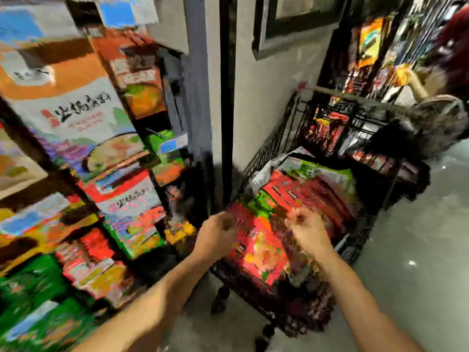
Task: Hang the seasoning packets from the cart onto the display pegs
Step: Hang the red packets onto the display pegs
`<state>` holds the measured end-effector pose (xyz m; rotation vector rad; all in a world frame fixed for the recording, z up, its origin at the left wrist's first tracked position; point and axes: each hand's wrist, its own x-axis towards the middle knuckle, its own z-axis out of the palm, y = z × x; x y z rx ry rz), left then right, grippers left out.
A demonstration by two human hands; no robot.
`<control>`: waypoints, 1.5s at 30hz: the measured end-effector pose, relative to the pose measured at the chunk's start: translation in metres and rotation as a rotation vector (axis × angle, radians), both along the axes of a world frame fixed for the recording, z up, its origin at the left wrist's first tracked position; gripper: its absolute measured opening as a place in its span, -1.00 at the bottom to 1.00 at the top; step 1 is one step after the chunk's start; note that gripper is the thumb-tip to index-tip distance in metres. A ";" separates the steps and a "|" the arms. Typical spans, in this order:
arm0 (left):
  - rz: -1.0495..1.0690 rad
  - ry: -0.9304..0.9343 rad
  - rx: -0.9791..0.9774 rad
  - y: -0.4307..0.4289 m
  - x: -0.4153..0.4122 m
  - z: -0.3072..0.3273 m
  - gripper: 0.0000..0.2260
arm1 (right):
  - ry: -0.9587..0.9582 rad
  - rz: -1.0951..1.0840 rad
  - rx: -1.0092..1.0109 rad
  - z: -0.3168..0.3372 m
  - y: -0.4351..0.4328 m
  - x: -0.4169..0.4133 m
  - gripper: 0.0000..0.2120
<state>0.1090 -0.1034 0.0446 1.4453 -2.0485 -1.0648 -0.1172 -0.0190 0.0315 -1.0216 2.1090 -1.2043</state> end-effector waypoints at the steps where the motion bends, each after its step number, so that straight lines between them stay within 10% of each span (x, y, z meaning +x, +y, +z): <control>1: 0.050 0.012 0.058 0.003 -0.013 -0.013 -0.81 | 0.008 0.016 0.078 -0.012 0.000 -0.016 -0.81; 7: 0.440 -0.038 0.144 0.037 -0.050 -0.042 -0.88 | -0.031 0.410 0.371 -0.066 -0.038 -0.036 -0.52; 16: 0.393 -0.305 0.161 0.050 -0.066 -0.069 -0.67 | 0.250 0.552 0.623 -0.088 -0.077 -0.007 0.12; 22: 0.176 -0.637 -0.035 0.060 -0.058 -0.088 -0.37 | 0.122 0.461 0.519 -0.071 -0.079 -0.024 -0.46; 27: 0.320 -0.327 0.056 0.048 -0.061 -0.079 -0.40 | -0.179 0.391 0.310 -0.043 -0.061 -0.043 -0.71; 34: 0.599 0.800 0.826 0.035 -0.071 -0.033 -0.73 | -0.712 0.372 0.220 -0.030 -0.057 -0.039 -0.81; 36: 0.672 0.798 0.800 0.036 -0.061 -0.031 -0.78 | -0.596 0.405 0.333 -0.048 -0.065 -0.039 -0.52; 40: 0.920 0.661 0.604 0.054 -0.039 -0.044 -0.87 | 0.228 0.628 0.571 -0.082 -0.079 -0.038 -0.41; 45: 1.109 0.870 0.553 0.094 -0.034 -0.053 -0.85 | 0.135 0.588 0.464 -0.097 -0.078 -0.026 -0.43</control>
